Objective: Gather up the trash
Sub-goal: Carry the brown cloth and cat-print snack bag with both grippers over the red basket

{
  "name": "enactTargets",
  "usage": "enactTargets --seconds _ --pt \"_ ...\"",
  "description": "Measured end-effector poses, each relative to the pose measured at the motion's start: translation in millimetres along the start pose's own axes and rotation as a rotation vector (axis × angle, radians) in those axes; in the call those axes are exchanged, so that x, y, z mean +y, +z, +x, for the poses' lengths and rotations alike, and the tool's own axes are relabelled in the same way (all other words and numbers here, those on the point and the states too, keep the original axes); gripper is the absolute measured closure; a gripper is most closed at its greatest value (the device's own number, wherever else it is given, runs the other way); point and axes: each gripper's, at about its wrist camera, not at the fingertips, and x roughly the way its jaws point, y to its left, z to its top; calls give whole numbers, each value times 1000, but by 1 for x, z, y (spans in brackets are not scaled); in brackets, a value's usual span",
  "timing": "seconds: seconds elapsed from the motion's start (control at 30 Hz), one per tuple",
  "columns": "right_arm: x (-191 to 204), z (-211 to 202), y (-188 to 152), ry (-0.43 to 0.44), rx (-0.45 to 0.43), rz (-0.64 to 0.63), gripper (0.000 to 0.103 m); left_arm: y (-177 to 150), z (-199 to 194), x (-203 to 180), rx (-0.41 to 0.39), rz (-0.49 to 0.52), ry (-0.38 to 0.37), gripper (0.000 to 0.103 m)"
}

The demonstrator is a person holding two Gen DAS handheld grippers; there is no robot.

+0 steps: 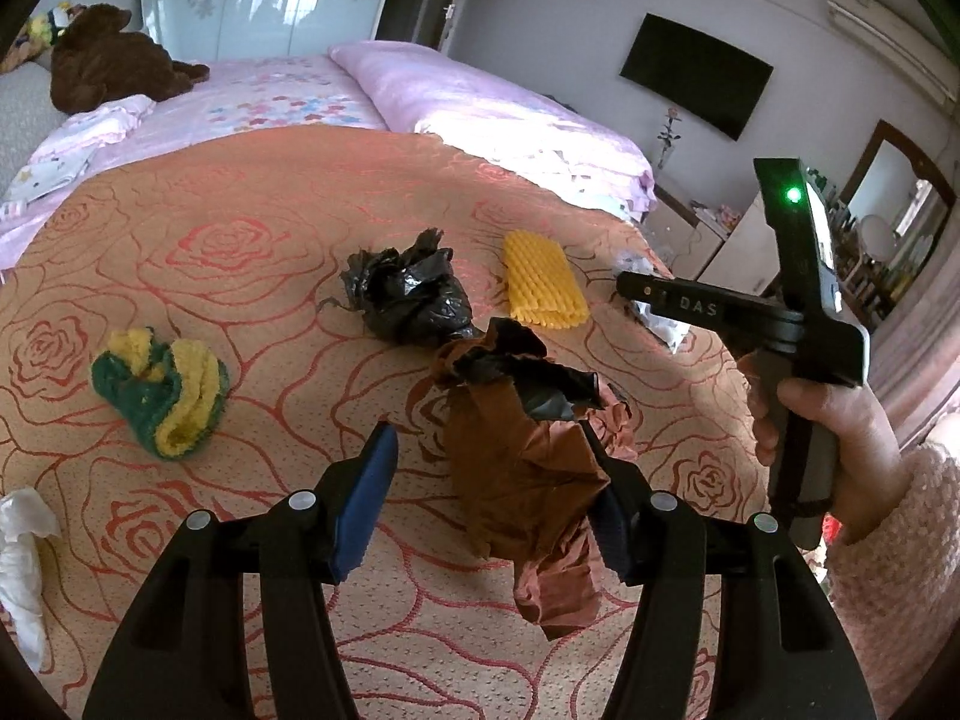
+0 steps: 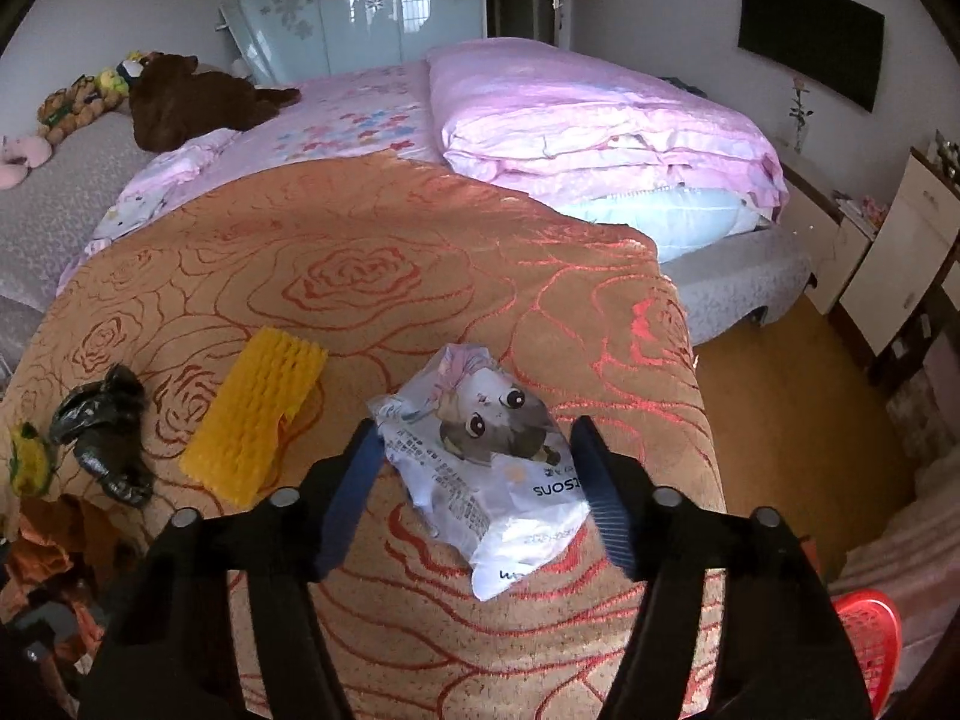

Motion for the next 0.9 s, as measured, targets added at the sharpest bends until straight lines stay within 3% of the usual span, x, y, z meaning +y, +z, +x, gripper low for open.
enactTargets --seconds 0.4,0.47,0.6,0.83,0.9 --pt "-2 -29 -42 -7 12 48 52 2 2 -2 17 -16 -52 45" --pt "-3 -37 -51 8 13 68 52 3 4 -6 20 -9 -51 38" --pt "-5 -51 -66 27 11 106 53 4 9 -16 27 18 -57 37" --pt "-9 -75 -92 34 -12 170 54 2 16 -30 34 55 -45 38" --pt "-9 -81 -101 36 -16 179 54 0 17 -29 36 52 -45 46"
